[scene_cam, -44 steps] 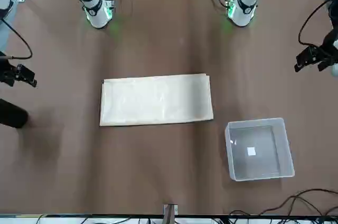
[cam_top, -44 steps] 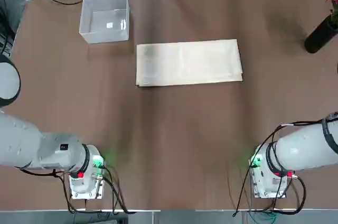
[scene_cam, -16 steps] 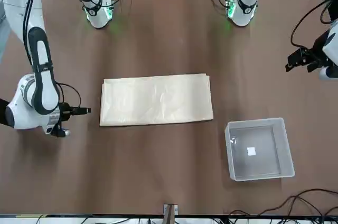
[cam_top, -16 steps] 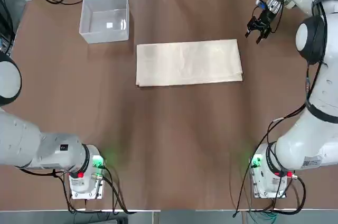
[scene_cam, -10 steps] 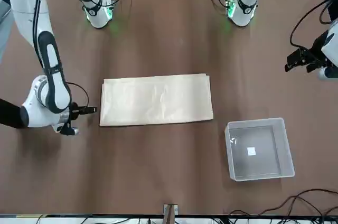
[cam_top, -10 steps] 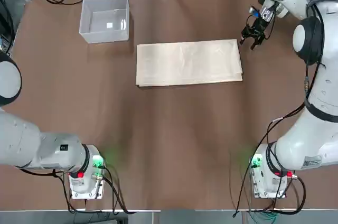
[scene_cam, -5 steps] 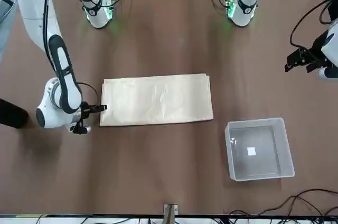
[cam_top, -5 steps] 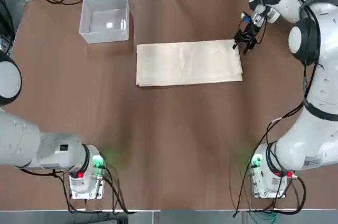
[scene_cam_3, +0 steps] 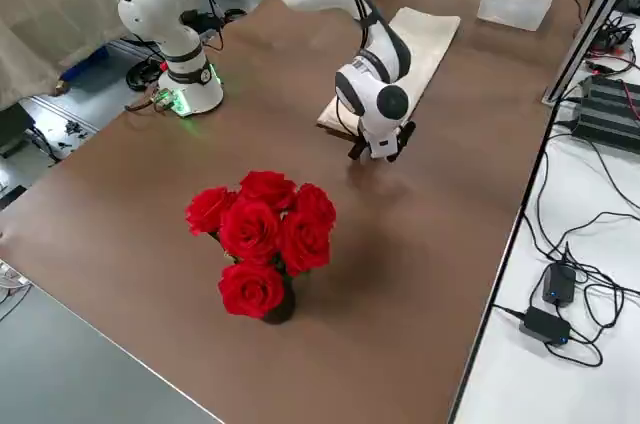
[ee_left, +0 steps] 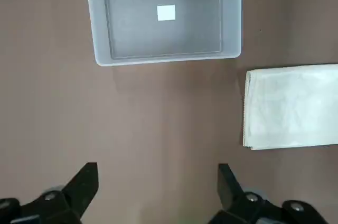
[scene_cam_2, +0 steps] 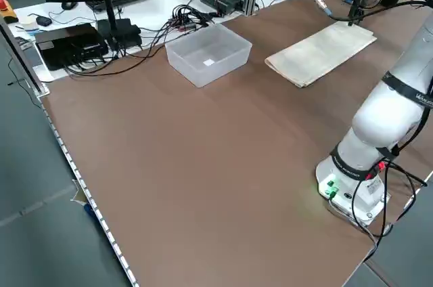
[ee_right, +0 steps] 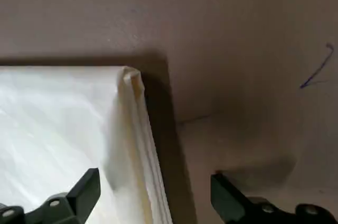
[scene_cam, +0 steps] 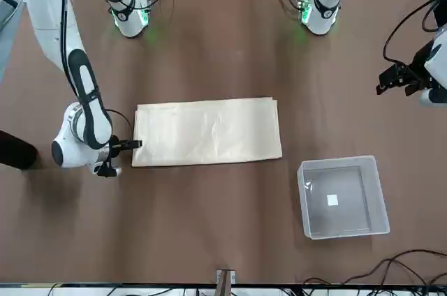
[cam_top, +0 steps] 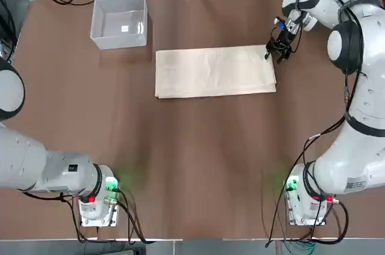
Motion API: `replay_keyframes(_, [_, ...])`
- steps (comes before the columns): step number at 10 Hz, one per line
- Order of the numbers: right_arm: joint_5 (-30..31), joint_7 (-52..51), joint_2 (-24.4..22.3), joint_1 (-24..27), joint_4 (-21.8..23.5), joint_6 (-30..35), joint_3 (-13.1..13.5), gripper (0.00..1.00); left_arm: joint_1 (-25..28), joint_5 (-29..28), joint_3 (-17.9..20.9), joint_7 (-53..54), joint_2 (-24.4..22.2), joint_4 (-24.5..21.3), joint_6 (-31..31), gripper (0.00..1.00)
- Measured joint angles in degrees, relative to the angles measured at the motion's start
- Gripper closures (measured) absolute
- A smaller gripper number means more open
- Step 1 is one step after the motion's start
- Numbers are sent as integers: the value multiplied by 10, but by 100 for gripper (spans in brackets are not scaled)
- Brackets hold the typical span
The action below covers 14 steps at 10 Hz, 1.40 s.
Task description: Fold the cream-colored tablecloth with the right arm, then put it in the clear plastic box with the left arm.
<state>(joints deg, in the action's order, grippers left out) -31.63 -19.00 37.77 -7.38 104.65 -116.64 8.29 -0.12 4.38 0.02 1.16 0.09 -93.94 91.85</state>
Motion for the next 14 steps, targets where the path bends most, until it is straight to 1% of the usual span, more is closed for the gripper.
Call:
replay_keyframes(4, [-11, 0, 1, -4, 1, -20, -18, 11, 0, 0, 0, 0, 0, 0, 0, 0])
replay_keyframes(5, [-11, 0, 3, -6, 2, -25, -19, 13, 0, 0, 0, 0, 0, 0, 0, 0])
replay_keyframes(6, [-12, 0, 4, -7, 2, -29, -19, 17, 0, 0, 0, 0, 0, 0, 0, 0])
replay_keyframes(7, [-12, 0, 5, -7, 2, -32, -19, 23, 0, 0, 0, 0, 0, 0, 0, 0])
replay_keyframes(8, [-13, 0, 6, -7, 2, -33, -19, 33, 0, 0, 0, 0, 0, 0, 0, 0])
replay_keyframes(9, [-14, 0, 7, -7, 2, -34, -19, 39, 0, 0, 0, 0, 0, 0, 0, 0])
replay_keyframes(10, [-23, -1, 4, -7, 1, -31, -22, 57, 0, 0, 0, 0, 0, 0, 0, 0])
replay_keyframes(13, [-27, -1, 2, -8, 1, -31, -24, 72, 0, 0, 0, 0, 0, 0, 0, 0])
replay_keyframes(14, [-28, -1, 1, -8, 1, -31, -25, 75, 0, 0, 0, 0, 0, 0, 0, 0])
